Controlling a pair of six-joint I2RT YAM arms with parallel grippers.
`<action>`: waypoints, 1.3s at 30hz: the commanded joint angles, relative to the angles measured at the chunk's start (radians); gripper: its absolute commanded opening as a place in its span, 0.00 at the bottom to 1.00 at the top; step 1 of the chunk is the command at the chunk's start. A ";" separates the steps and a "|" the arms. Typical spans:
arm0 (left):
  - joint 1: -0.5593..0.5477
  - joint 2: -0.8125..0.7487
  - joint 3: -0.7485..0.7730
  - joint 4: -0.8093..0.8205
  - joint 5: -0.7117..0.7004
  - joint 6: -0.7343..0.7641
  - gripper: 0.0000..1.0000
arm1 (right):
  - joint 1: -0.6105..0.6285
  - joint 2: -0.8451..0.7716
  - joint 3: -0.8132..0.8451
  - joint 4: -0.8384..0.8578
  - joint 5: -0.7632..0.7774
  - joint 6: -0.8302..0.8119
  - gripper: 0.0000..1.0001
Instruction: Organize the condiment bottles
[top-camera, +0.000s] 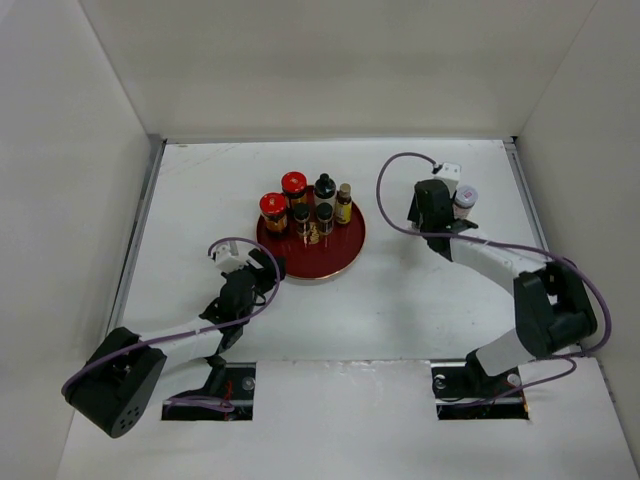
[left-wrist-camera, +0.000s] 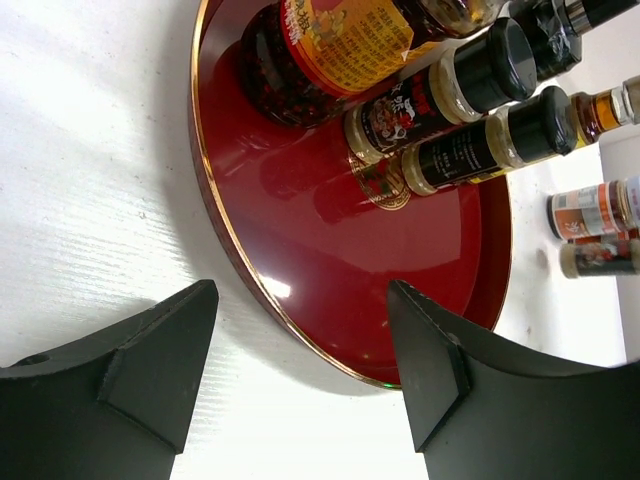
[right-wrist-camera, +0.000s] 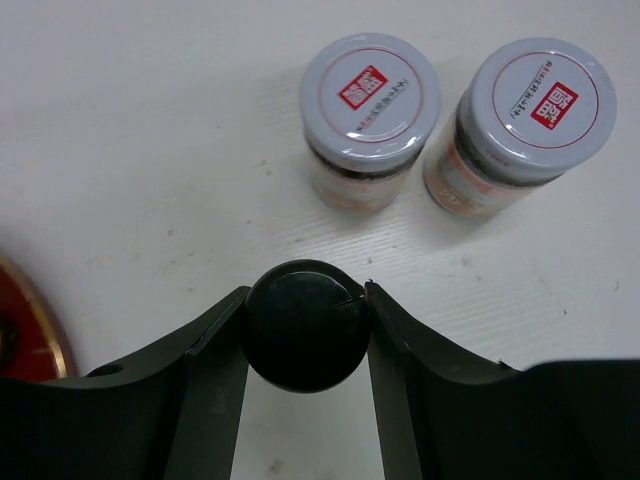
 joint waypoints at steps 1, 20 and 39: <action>0.016 -0.010 0.018 0.048 -0.003 0.006 0.67 | 0.103 -0.147 -0.040 0.060 0.035 -0.001 0.40; 0.220 -0.124 -0.057 -0.014 0.033 -0.084 0.66 | 0.660 0.277 0.437 0.045 -0.059 -0.002 0.41; 0.174 -0.113 -0.048 -0.006 0.017 -0.074 0.66 | 0.710 0.480 0.560 0.018 -0.037 0.002 0.68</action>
